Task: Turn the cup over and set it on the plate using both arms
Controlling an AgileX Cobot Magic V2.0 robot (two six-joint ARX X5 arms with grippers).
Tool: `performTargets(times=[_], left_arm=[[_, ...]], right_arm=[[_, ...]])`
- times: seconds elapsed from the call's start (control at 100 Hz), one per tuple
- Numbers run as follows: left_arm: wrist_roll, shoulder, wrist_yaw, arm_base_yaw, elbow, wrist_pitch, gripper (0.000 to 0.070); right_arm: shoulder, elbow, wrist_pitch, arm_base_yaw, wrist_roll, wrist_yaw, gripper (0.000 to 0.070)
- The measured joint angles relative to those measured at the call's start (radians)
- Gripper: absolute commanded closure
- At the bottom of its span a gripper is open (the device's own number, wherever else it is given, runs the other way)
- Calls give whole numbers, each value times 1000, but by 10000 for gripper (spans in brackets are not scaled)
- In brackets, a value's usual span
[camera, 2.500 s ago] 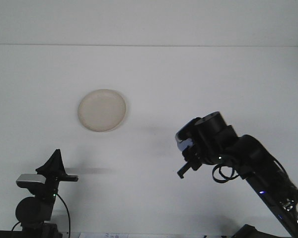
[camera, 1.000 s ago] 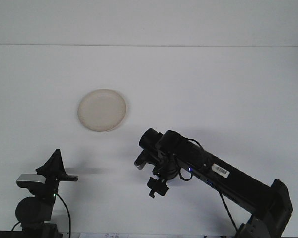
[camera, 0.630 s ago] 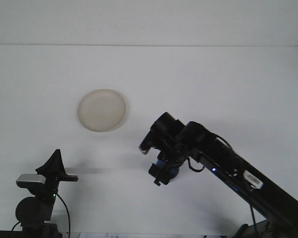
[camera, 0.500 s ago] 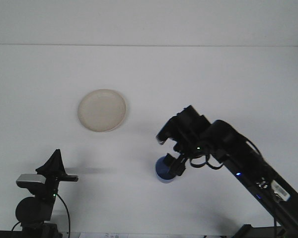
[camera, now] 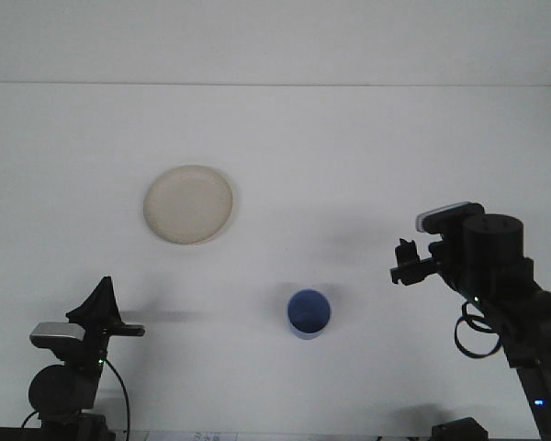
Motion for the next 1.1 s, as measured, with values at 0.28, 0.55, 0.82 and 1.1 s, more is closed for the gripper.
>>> performTargets(times=[0.28,0.55,0.82,1.1], left_arm=[[0,0,0,0,0,0,688],[0,0,0,0,1,26,688],[-3,83,0,0,254,-221,688],[-32,491,27,0,787,-618,688]], right_arm=[[-309,-365,187,-109,76,6,288],[-514,-442,236,-109,94,36,700],[-560,-441,235,-109,97,103,700],[-560,-441,233,-109,98,101,700]])
